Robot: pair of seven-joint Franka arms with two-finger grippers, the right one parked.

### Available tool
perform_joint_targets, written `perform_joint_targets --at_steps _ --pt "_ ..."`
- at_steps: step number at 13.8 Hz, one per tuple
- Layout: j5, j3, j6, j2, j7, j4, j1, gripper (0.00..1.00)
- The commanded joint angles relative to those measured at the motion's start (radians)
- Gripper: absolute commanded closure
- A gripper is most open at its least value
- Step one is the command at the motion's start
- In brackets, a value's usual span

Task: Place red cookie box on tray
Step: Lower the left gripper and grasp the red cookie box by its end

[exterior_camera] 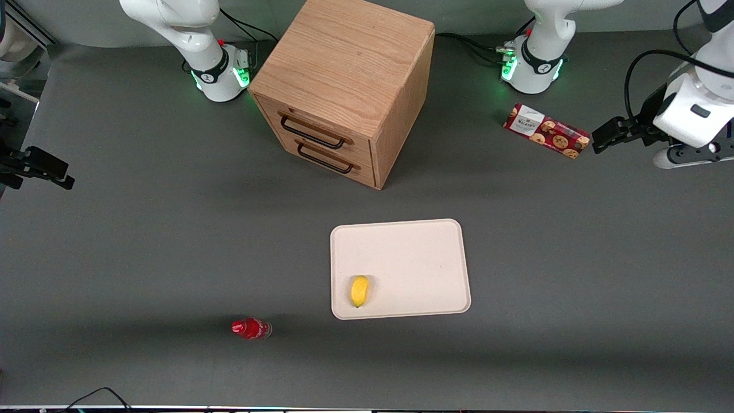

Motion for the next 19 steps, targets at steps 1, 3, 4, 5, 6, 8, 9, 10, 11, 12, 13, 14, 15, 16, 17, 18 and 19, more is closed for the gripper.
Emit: perform_joint_targets --at_steps 1,3,4,5,6,8,9,10,11,12,13,14,15,16,17,18,19 --pt "-0.005 0.060 0.073 -0.121 -0.029 -0.206 -0.012 0.00" --pt "-0.005 0.101 0.093 -0.182 -0.075 -0.318 -0.012 0.00" --pt "-0.005 0.103 0.096 -0.210 -0.110 -0.368 -0.011 0.00" --pt "-0.005 0.112 0.101 -0.234 -0.144 -0.418 -0.011 0.00" --pt "-0.005 0.127 0.118 -0.268 -0.158 -0.474 -0.011 0.00" --pt "-0.005 0.144 0.200 -0.358 -0.165 -0.638 -0.009 0.00" --pt "-0.005 0.144 0.245 -0.415 -0.187 -0.722 -0.009 0.00" --pt "-0.005 0.144 0.273 -0.442 -0.194 -0.780 -0.009 0.00" --pt "-0.007 0.144 0.285 -0.442 -0.196 -0.809 -0.009 0.00" --pt "-0.007 0.144 0.309 -0.443 -0.198 -0.847 -0.008 0.00" --pt "-0.008 0.144 0.349 -0.455 -0.198 -0.893 -0.006 0.00" --pt "-0.008 0.146 0.391 -0.465 -0.198 -0.941 -0.006 0.00" --pt "-0.008 0.146 0.424 -0.465 -0.198 -0.978 -0.006 0.00" --pt "-0.008 0.147 0.460 -0.469 -0.199 -1.013 -0.006 0.00" --pt "-0.010 0.147 0.509 -0.472 -0.204 -1.057 -0.006 0.00" --pt "-0.010 0.147 0.555 -0.472 -0.219 -1.088 -0.006 0.00" --pt "-0.010 0.147 0.596 -0.471 -0.221 -1.119 -0.006 0.00"
